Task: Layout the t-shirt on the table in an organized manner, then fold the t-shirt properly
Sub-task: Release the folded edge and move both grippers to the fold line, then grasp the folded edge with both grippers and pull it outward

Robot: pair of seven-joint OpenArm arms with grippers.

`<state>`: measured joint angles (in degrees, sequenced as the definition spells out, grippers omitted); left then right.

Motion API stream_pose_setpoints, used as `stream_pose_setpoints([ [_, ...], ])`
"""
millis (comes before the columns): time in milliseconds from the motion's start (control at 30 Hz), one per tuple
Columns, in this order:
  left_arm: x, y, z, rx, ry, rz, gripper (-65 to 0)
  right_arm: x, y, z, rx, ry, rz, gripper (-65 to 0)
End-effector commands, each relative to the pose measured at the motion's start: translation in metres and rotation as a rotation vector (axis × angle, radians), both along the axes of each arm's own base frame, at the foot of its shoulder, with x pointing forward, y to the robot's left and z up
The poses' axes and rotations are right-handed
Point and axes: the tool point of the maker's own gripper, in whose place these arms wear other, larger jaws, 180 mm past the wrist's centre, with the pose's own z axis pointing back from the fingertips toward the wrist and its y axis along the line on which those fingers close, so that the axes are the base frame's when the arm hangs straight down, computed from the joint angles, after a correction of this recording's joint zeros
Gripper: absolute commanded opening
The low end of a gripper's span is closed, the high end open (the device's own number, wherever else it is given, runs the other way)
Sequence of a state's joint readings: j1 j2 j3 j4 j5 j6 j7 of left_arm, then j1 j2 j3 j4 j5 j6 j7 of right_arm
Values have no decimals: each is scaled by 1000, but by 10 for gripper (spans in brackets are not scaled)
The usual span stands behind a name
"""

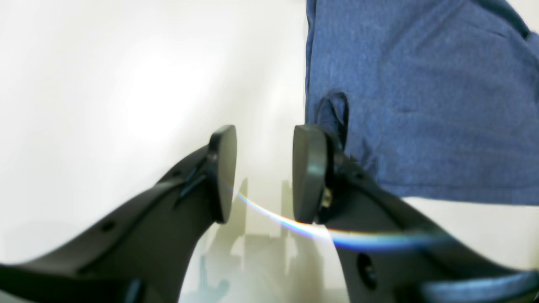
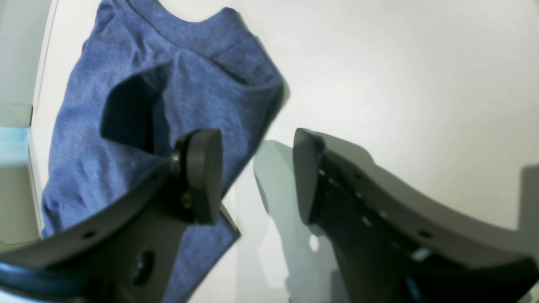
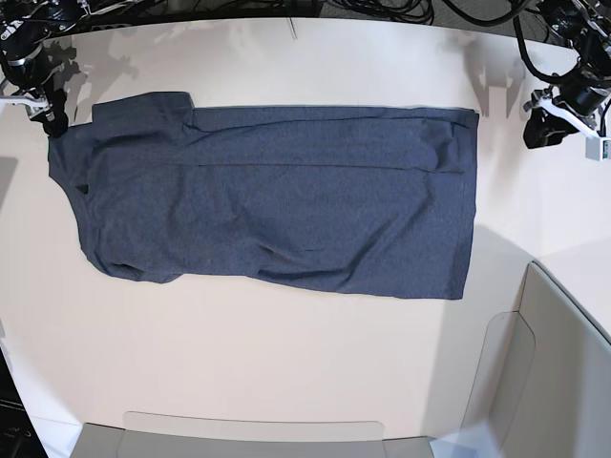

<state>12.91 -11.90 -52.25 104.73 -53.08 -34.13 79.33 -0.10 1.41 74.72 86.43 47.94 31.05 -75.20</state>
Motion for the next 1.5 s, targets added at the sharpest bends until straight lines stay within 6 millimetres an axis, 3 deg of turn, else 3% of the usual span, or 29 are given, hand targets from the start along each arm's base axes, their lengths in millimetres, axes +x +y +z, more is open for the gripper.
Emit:
stream_pose_setpoints([
  [0, 6, 3, 12, 24, -42, -7, -426, 0, -5, 5, -23, 2, 7, -370],
  [500, -12, 4, 0, 18, 17, -2, -426, 36, -2, 4, -5, 35, -24, -370],
  [667, -16, -10, -12, -36, 22, 20, -423, 33, 0, -3, -10, 78, -24, -370],
  [867, -18, -30, -26, -114, 28, 37, -345, 32, 4, -6, 1, 83, -23, -370],
  [967, -9, -35, -32, -163, 14, 47, -318, 31, 5, -7, 2, 86, -21, -370],
  [1167, -13, -43, -62, -284, 71, 74, -315, 29, 5, -8, 3, 91, -20, -370],
  [1267, -3, -44, -57, -288, 46, 69, -315, 29, 6, -9, 4, 91, -20, -370],
  [1467, -1, -53, -60, -312, 42, 71, -315, 29, 7, -9, 7, 93, -18, -370],
])
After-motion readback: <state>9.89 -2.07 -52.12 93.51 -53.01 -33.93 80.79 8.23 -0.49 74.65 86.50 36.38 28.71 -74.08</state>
